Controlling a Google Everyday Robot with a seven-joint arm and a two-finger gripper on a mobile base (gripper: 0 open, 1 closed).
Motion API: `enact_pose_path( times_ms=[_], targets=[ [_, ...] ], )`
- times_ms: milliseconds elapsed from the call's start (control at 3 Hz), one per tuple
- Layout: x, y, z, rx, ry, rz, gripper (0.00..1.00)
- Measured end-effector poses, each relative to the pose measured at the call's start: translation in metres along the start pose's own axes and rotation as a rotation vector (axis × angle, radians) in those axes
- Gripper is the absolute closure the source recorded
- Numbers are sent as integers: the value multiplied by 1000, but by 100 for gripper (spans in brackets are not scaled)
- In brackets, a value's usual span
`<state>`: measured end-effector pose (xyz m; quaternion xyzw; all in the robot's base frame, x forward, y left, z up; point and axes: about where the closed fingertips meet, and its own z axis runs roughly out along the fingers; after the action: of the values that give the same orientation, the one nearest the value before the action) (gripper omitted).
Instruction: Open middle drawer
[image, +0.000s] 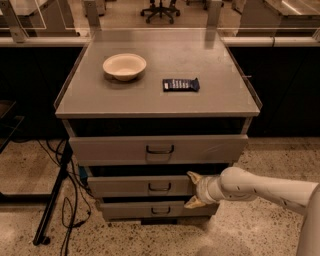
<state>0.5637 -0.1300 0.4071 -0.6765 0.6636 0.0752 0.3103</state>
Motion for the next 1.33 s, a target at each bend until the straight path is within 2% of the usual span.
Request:
enact_pose_path(
  times_ms=[667,1000,1333],
  targets=[
    [-5,-1,-10,0,-1,-5,85],
    [-9,-4,-15,0,-1,-5,100],
    [-9,-4,-15,0,-1,-5,81]
  ],
)
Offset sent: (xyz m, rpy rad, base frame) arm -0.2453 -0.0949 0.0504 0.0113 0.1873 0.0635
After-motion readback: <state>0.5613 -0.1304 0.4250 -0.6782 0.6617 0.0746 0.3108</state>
